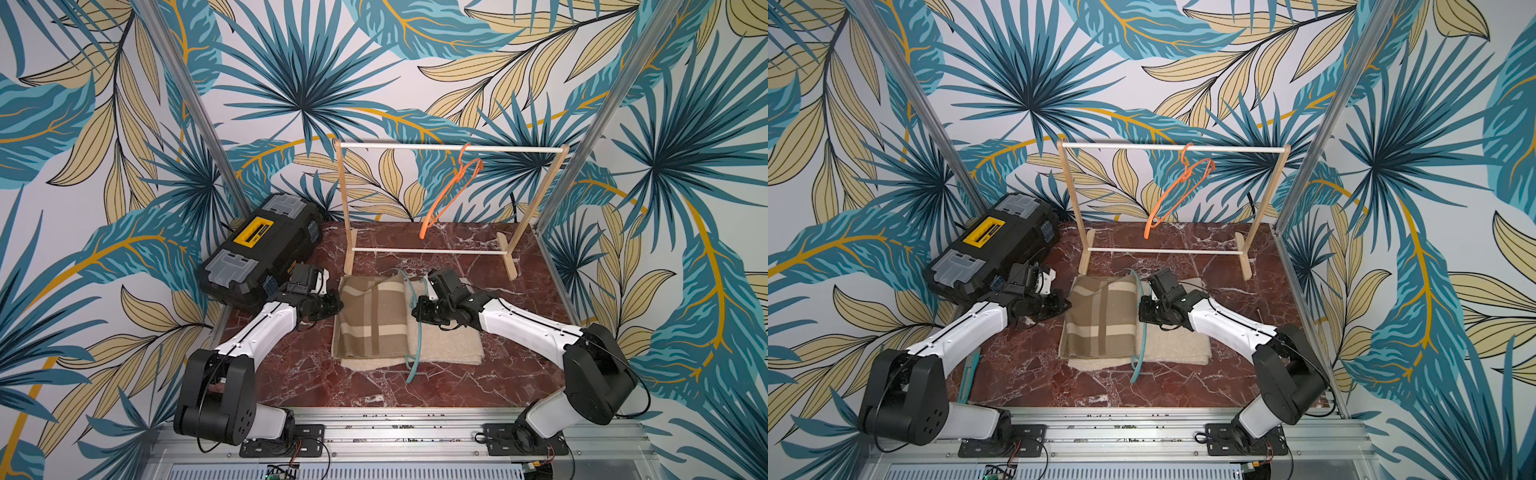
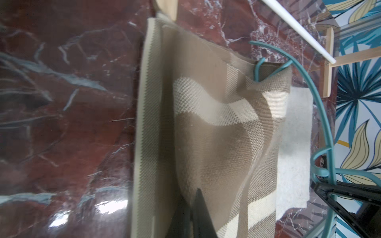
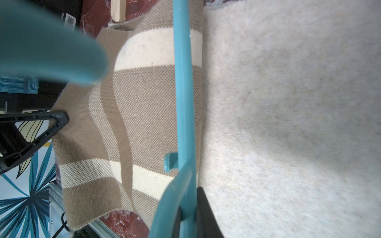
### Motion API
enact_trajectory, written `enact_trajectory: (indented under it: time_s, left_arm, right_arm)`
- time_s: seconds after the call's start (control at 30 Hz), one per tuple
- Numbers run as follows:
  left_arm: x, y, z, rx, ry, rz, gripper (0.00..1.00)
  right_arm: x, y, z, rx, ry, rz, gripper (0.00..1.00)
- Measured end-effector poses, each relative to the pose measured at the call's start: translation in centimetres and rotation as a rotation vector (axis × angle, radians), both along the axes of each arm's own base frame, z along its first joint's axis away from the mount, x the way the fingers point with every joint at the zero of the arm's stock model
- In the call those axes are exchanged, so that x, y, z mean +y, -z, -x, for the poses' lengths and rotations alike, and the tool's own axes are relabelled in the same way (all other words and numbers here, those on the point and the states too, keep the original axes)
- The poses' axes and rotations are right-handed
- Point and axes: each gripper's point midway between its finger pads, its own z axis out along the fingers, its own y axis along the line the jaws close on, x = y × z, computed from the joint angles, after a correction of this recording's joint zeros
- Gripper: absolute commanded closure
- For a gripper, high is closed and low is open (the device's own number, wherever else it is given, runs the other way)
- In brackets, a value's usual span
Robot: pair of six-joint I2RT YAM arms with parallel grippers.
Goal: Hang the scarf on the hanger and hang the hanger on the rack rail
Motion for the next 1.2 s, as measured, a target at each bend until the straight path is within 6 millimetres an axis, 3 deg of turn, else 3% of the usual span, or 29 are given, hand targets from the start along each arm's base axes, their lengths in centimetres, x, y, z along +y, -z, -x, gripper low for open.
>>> enact_trajectory:
  time_s: [0.23,0.3,0.33,0.37,0.4,0.5,0.6,0.7,0.83,1.0,1.2]
  left_arm:
    - [0.8,0.2,-0.3,-0.026,-0.008,-0.023,0.99]
    - [0.9,0.7,-0.8,-0.03,-0.007,-0.03,0.94]
    - [1.0,1.2,-1.1,-0.024,-0.008,-0.04,0.79]
    - [1.1,1.6,-1.3,-0.016,-0.007,-0.048,0.57]
    - [1.2,2.0,-1.6,-0.01,-0.006,-0.059,0.45]
    - [1.9,2.3,-2.4,-0.007,-0.03,-0.093,0.3]
    - [2.8,1.0,-2.8,-0.046,-0.074,-0.123,0.3]
    - [3.1,-1.7,-3.0,-0.113,-0.106,-0.118,0.34]
    - [0.5,-4.0,-3.8,-0.188,-0.086,-0.068,0.39]
    - [-4.9,-1.7,-4.9,-0.195,-0.01,-0.034,0.4]
    - [-5.8,2.9,-9.3,-0.144,-0.033,-0.078,0.42]
  right_arm:
    - [0.2,-0.1,0.1,0.0,0.006,-0.006,1.0]
    - [0.3,-0.1,0.1,0.0,0.008,-0.005,1.0]
    - [0.3,-0.1,0.1,0.0,0.008,-0.005,1.0]
    - [0.3,-0.1,0.1,-0.001,0.01,-0.005,1.0]
    - [0.3,-0.1,0.1,-0.001,0.011,-0.005,1.0]
    - [0.4,0.0,0.0,0.0,0.01,-0.003,1.0]
    - [0.9,-0.1,0.0,-0.005,0.003,0.0,1.0]
    - [1.3,-0.3,0.1,-0.011,-0.003,0.006,1.0]
    - [1.2,-0.3,0.2,-0.013,-0.004,0.013,1.0]
    - [1.2,-0.4,0.2,-0.017,-0.01,0.026,1.0]
    - [1.4,-0.3,0.5,-0.027,-0.018,0.037,1.0]
